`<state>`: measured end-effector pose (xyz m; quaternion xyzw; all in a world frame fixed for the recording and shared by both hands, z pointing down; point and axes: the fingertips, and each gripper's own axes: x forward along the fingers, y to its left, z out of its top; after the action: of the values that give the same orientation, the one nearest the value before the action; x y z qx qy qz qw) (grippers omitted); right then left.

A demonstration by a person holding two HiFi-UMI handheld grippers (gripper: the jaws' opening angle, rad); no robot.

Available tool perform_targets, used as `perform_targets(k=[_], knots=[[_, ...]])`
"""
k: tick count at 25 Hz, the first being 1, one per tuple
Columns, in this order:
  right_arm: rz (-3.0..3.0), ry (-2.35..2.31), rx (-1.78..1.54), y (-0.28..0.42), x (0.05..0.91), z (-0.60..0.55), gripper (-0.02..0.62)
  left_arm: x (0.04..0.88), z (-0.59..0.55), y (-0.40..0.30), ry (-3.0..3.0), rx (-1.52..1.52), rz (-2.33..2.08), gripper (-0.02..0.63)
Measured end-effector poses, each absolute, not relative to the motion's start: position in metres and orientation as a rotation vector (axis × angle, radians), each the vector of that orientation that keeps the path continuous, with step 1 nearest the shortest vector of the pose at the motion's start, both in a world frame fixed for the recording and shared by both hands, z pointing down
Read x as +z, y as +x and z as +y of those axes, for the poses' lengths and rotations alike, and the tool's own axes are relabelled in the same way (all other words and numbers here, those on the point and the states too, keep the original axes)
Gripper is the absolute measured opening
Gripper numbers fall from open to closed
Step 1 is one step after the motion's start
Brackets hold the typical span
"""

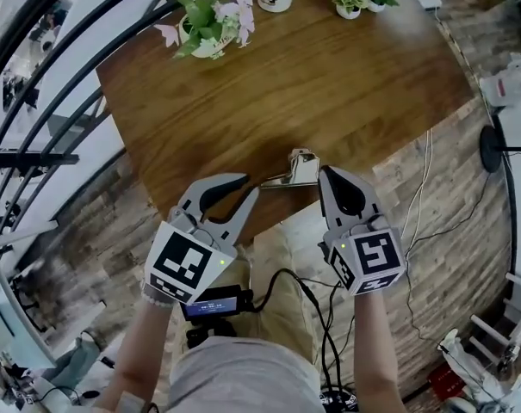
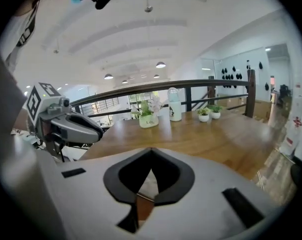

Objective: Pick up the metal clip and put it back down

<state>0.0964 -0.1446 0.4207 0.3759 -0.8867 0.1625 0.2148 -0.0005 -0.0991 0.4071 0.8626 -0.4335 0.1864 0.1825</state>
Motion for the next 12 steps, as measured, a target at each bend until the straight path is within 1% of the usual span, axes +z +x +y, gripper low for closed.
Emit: perform_targets(k=[6, 12], knots=[[-2.464, 1.135, 0.408, 0.092, 0.381, -0.12, 0.005, 0.366, -0.091, -0.018, 2.506, 0.485, -1.25, 0.018], [-2.479, 1.218, 0.348, 0.086, 0.339, -0.096, 0.005, 0.32, -0.077, -0.033, 2.567, 0.432, -1.294, 0.018]])
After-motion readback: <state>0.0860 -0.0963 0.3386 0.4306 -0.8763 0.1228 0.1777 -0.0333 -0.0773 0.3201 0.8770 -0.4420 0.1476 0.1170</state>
